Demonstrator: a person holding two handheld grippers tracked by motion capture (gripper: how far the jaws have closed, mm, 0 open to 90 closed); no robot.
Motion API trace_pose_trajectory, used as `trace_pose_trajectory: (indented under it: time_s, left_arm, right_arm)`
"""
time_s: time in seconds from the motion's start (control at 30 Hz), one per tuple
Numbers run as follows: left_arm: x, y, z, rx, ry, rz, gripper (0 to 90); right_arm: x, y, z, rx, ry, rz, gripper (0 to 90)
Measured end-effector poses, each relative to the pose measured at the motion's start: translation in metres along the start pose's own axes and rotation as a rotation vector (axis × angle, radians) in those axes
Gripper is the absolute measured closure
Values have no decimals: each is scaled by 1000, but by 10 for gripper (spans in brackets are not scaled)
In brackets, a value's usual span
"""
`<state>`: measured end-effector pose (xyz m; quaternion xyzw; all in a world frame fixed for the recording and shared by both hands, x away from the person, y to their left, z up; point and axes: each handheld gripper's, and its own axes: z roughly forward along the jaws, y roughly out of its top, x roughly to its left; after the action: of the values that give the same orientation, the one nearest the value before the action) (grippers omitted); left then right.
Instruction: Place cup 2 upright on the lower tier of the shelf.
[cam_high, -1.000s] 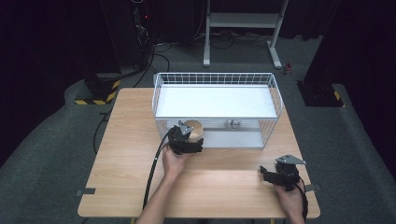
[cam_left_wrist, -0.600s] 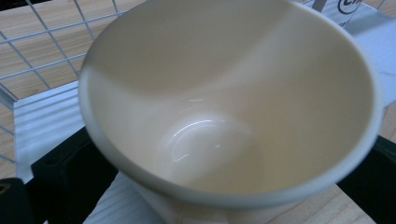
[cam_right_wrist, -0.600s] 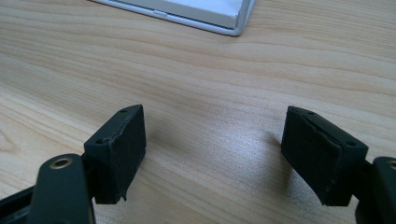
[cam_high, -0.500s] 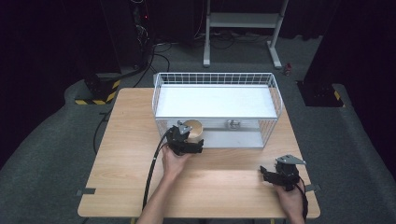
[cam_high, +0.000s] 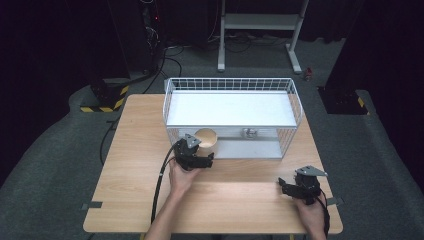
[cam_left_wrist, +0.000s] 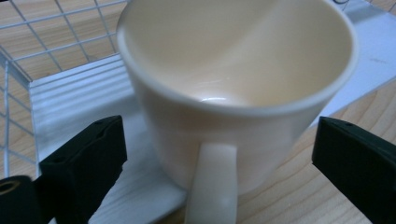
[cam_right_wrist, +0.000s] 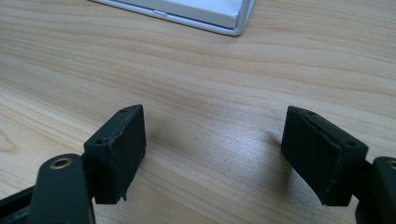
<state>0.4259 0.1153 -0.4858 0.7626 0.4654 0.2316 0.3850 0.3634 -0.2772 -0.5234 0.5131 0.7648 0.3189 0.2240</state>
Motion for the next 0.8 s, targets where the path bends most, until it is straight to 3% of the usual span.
trace_pose_trajectory:
  time_s: [0.17, 0.53, 0.8]
  left_arm:
    - [0, -4, -2, -3, -2, -23, 104]
    - [-2, -11, -5, -9, -5, -26, 189]
    - [-4, -13, -2, 19, 4, -2, 237]
  right_arm:
    - [0, 0, 0, 0, 0, 0, 220]
    - [0, 0, 0, 0, 0, 0, 220]
    - [0, 0, 0, 0, 0, 0, 220]
